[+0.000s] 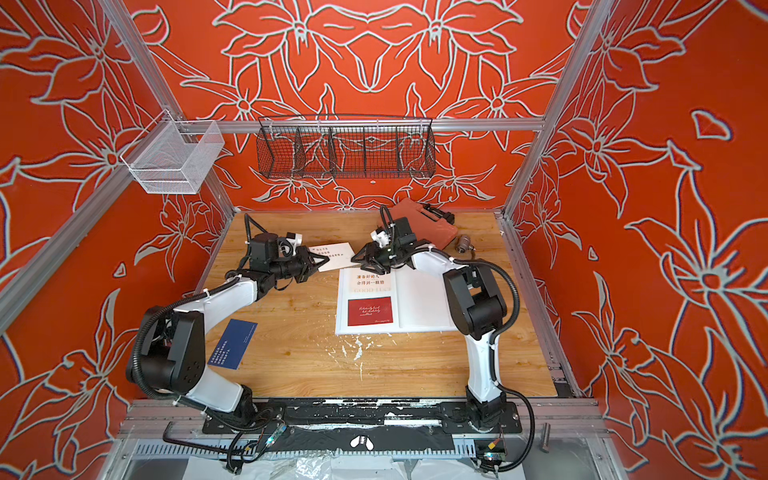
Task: Place the photos into the photo albums
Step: Insert the photo into the photo album.
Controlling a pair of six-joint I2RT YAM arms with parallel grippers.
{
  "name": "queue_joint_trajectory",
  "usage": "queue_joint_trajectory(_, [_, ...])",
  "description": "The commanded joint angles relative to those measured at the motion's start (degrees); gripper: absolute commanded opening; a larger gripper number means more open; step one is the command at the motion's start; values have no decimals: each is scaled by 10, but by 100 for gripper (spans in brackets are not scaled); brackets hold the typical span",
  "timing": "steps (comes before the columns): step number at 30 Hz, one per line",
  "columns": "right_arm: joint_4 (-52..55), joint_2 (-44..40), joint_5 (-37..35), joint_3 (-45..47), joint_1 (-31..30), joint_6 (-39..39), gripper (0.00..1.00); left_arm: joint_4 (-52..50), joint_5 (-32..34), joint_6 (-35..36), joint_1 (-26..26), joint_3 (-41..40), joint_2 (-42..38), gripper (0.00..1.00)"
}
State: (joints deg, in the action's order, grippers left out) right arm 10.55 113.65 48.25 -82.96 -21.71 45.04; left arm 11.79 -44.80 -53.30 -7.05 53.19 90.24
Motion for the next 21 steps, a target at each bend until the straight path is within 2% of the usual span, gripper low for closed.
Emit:
queue_joint_trajectory(1, [108,-86,-78,12,48,-100,64,-40,-50,42,-27,27,34,0])
queue_joint_trajectory(6, [238,-147,-166,23,99,-198,69,-107,-86,107,-82,62,73,0])
queue_joint_trajectory(9, [270,-171,-180,48,129,-221,70,-95,-99,104,-101,44,77,0])
queue_joint_trajectory(12, [311,-186,-186,62,133,-265,68,-80,-103,98,-118,22,73,0])
queue_joint_trajectory(15, [358,-175,-177,78,133,-290,61,-83,-104,101,-137,10,77,0])
queue_joint_trajectory(21, [367,-183,-167,142,133,-288,50,-82,-103,108,-160,-12,82,0])
